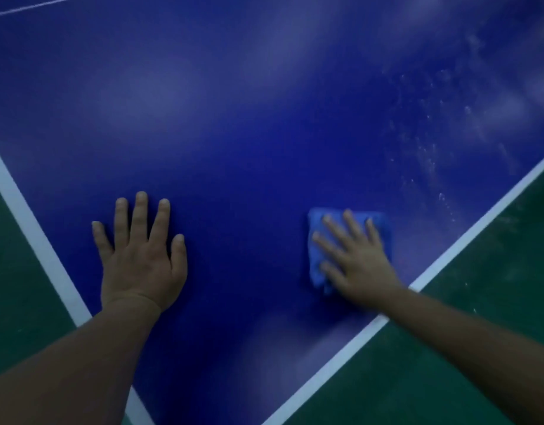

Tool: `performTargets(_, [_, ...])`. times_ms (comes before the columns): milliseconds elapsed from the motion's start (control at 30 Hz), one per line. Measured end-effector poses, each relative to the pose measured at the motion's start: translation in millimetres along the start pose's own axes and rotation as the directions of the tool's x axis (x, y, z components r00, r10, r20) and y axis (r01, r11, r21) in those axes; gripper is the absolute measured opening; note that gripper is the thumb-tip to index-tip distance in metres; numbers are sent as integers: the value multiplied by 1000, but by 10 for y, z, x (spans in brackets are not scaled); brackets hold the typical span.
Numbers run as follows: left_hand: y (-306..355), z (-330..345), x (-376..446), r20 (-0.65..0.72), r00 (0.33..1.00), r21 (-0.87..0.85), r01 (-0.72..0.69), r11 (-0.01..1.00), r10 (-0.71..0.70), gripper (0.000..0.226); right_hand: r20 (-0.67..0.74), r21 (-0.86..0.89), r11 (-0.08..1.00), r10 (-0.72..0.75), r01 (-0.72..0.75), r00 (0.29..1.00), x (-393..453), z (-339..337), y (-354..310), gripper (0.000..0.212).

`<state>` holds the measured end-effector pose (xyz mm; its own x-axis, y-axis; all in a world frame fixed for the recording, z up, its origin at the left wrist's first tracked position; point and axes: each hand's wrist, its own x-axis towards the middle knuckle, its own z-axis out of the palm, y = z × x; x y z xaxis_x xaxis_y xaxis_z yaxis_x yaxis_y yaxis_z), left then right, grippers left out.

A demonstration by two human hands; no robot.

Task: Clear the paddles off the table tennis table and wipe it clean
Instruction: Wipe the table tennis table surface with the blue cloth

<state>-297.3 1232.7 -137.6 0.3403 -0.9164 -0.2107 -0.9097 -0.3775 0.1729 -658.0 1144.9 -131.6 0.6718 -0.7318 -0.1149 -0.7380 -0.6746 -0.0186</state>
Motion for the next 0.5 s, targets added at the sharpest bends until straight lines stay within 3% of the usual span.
performTargets(33, [6,-6,0,0,1000,-5,-1,1000,1,70,-31,32,980,199,-198,979,214,-27,126,54])
performTargets(100, [7,-19,-4,-3,1000,-10,-6,1000,6,70,-6,170,779,614,-604,790,671,-118,264,56])
performTargets(133, [7,-21,-4,-6,1000,-12,-6,1000,6,70,17,227,654,738,-722,674,856,-144,237,57])
performTargets(167, [6,-20,-7,-7,1000,-16,-7,1000,7,70,25,251,581,796,-775,605,977,-153,99,57])
performTargets(200, [8,-18,-13,-10,1000,-19,-7,1000,7,69,5,243,583,798,-775,602,1010,-134,-136,57])
performTargets(233, [6,-14,-13,-14,1000,-20,-7,1000,6,69,-55,222,662,742,-716,668,946,-92,-452,57])
performTargets(300, [4,-14,-22,-11,1000,-17,-12,1000,11,69,-93,169,888,447,-428,890,481,10,-1160,56])
performTargets(333, [2,-19,-27,-11,1000,-16,-10,1000,10,68,-67,127,953,284,-274,956,141,59,-1403,55])
performTargets(400, [6,-28,-30,-18,1000,-15,-4,1000,3,64,-7,108,975,196,-194,981,-350,86,-1343,55])
performTargets(467, [22,-41,-36,-14,1000,-5,-3,1000,3,63,4,61,921,384,-384,923,-514,92,-829,58])
performTargets(500, [28,-45,-35,-15,1000,-2,-4,1000,4,63,22,49,853,519,-520,854,-511,70,-548,59])
